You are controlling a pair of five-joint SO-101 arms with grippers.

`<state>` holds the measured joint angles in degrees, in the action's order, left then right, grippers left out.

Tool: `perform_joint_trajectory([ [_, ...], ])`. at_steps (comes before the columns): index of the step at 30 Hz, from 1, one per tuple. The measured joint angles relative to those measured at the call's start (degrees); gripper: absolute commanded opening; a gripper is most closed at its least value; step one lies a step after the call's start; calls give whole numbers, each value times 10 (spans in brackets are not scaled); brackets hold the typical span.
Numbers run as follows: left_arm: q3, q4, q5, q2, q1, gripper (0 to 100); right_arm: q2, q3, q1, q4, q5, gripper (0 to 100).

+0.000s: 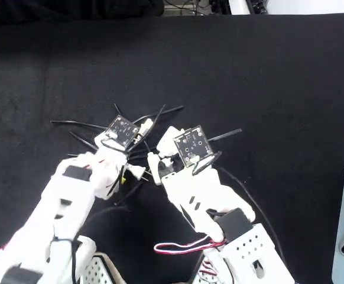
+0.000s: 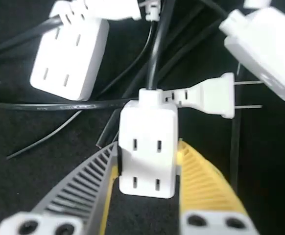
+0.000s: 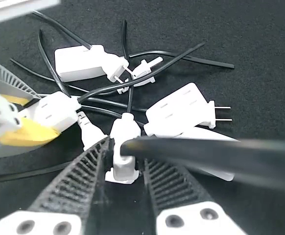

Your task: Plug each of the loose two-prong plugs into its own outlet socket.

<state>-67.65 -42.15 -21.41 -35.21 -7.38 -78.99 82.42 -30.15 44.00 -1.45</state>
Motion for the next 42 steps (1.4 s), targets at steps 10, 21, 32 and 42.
perform_joint_trajectory([
  [10,55,-87,62,-57,33,285,0,0,0,0,0,12],
  [21,44,-179,120,-302,267,284,32,-97,-40,78,0,15],
  [32,-63,-179,170,-416,384,284,275,-186,-180,-13,25,14],
  [42,-117,-180,178,-479,418,284,487,-287,-207,-94,45,14],
])
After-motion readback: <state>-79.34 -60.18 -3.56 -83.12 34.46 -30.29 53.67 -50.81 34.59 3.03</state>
